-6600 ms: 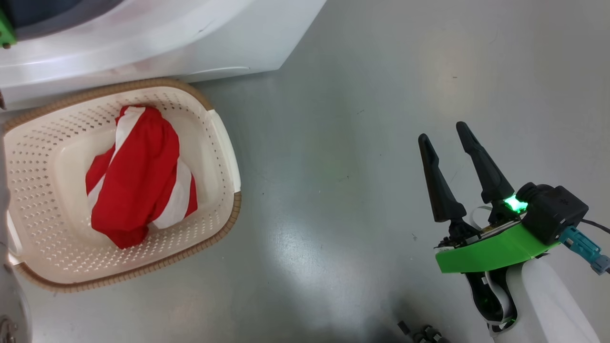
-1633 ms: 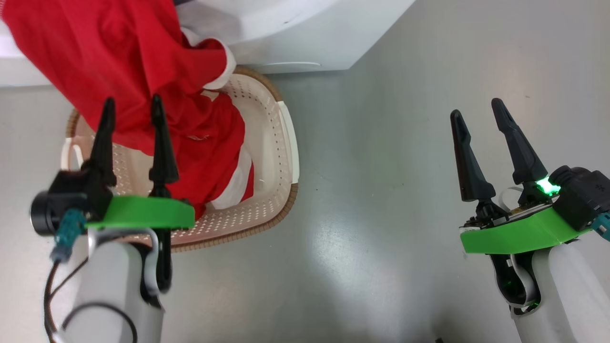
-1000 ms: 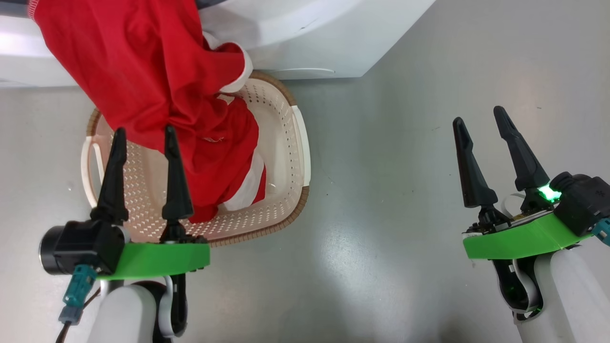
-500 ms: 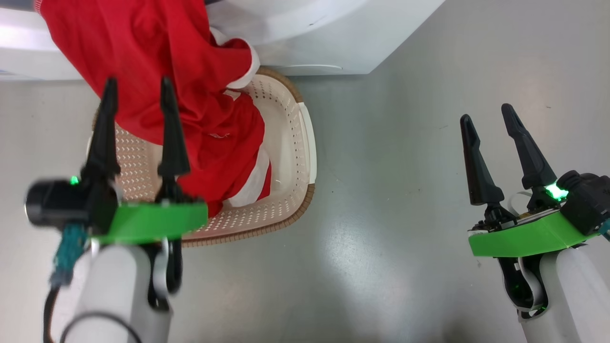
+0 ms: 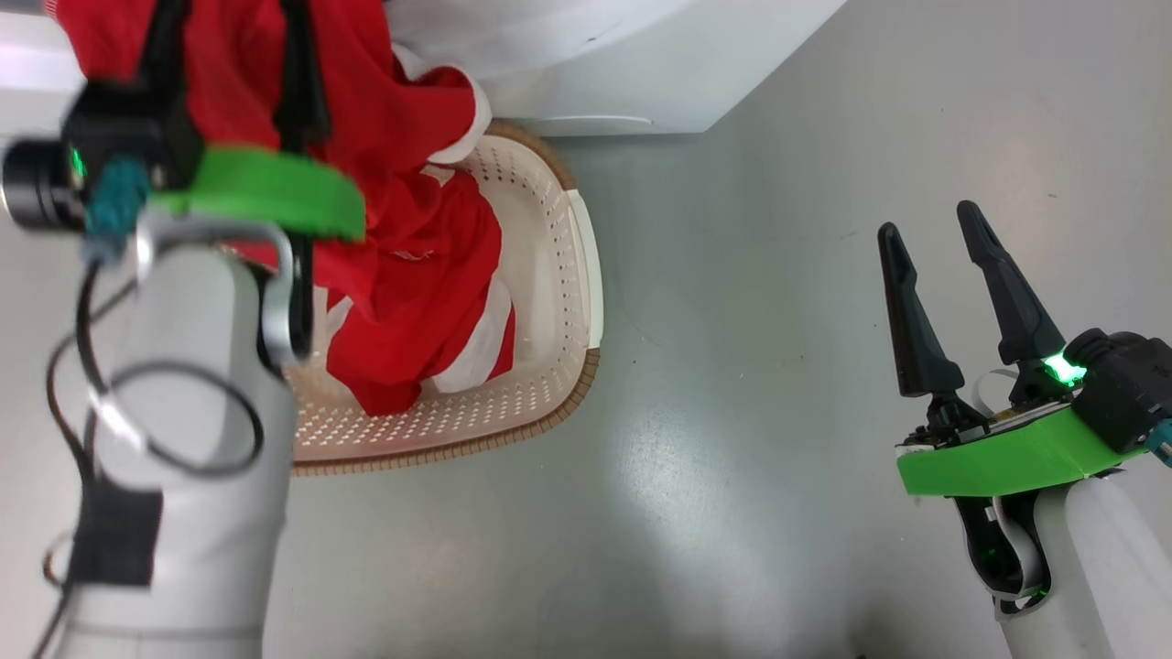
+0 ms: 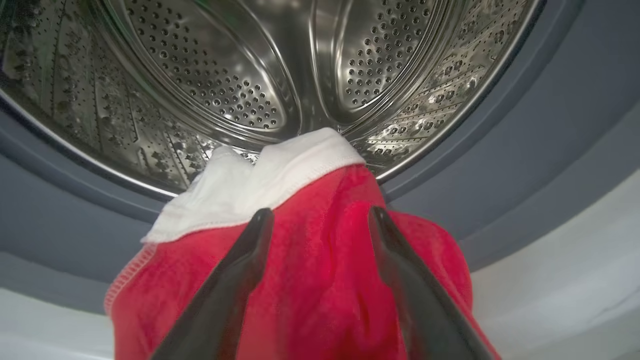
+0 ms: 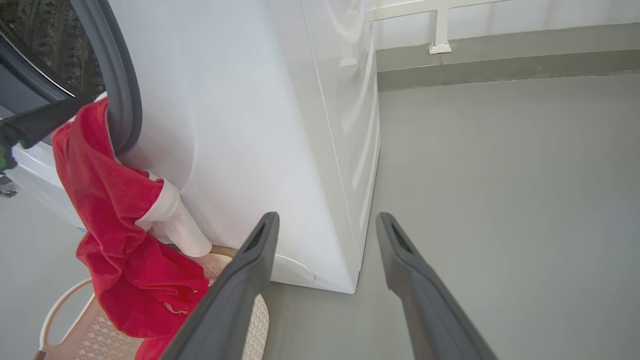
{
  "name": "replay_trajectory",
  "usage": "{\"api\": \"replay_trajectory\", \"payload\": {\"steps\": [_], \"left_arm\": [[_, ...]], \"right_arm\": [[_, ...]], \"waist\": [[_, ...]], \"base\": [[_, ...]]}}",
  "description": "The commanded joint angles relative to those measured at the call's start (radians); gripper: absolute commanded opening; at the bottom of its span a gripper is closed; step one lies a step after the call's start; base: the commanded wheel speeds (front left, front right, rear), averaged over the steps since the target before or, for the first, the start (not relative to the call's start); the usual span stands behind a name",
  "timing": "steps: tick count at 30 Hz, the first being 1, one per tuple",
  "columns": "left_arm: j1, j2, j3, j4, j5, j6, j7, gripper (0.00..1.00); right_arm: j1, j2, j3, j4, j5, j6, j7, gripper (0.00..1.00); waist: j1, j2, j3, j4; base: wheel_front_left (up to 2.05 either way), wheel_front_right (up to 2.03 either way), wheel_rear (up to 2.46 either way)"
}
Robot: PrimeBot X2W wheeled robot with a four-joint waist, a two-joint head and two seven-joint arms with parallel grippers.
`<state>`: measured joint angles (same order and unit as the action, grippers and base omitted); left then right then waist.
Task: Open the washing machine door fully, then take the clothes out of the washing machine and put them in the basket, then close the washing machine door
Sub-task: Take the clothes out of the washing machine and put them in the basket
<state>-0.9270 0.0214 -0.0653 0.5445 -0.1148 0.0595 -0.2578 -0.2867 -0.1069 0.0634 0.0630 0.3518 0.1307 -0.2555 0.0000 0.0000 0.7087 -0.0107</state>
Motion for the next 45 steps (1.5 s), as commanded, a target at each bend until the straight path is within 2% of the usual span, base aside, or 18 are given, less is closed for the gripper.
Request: {"api": "replay_trajectory", "payload": {"steps": [1,12,17,29,31,34,36,37,38,42,45], "left_arm": [[-0.019,0.029,0.019,0.002,0.012,-0.006,-0.004,1.00],[-0.269,0.029,-0.048,0.327,0.025,-0.036,0.003,1.00],[-0.338,0.031,-0.074,0.441,0.039,-0.028,0.023,1.00],[-0.440,0.057,-0.073,0.624,0.020,-0.016,0.050,1.00],[-0.451,0.057,-0.070,0.643,0.011,-0.021,0.052,0.65],[-0.465,0.059,-0.067,0.668,-0.002,-0.031,0.057,0.38],[-0.472,0.060,-0.067,0.679,-0.006,-0.033,0.056,0.27],[-0.472,0.060,-0.067,0.679,-0.006,-0.033,0.056,0.27],[-0.474,0.061,-0.068,0.684,-0.008,-0.033,0.056,0.18],[-0.483,0.062,-0.066,0.693,-0.019,-0.034,0.040,0.02],[-0.477,0.063,-0.060,0.687,-0.031,-0.036,0.019,0.00]], "right_arm": [[0.029,-0.002,0.020,-0.023,-0.009,0.000,-0.006,1.00],[0.026,0.002,0.019,-0.023,-0.008,0.000,-0.006,1.00],[0.021,0.003,0.018,-0.022,-0.007,0.000,-0.006,1.00],[0.015,0.007,0.018,-0.024,-0.006,0.000,-0.006,1.00],[0.013,0.008,0.017,-0.024,-0.005,0.000,-0.006,1.00],[0.010,0.008,0.019,-0.024,-0.005,0.000,-0.006,1.00],[0.009,0.009,0.020,-0.024,-0.004,0.000,-0.006,1.00],[0.009,0.009,0.020,-0.024,-0.004,0.000,-0.006,1.00],[0.008,0.009,0.021,-0.024,-0.004,0.000,-0.006,1.00],[0.007,0.009,0.018,-0.024,-0.004,0.000,-0.006,1.00],[0.008,0.010,0.014,-0.024,-0.004,0.000,-0.006,1.00]], "waist": [[0.0000,0.0000,0.003,-0.001],[0.0000,0.0000,0.014,-0.005],[0.0000,0.0000,0.019,-0.005],[0.0000,0.0000,0.023,-0.010],[0.0000,0.0000,0.023,-0.010],[0.0000,0.0000,0.024,-0.011],[0.0000,0.0000,0.024,-0.012],[0.0000,0.0000,0.024,-0.012],[0.0000,0.0000,0.024,-0.012],[0.0000,0.0000,0.025,-0.012],[0.0000,0.0000,0.022,-0.010]], "base": [[0.00,0.00,0.00],[0.00,0.00,0.00],[0.00,0.00,0.00],[0.00,0.00,0.00],[0.00,0.00,0.00],[0.00,0.00,0.00],[0.00,0.00,0.00],[0.00,0.00,0.00],[0.00,0.00,0.00],[0.00,0.00,0.00],[0.00,0.00,0.00]]}}
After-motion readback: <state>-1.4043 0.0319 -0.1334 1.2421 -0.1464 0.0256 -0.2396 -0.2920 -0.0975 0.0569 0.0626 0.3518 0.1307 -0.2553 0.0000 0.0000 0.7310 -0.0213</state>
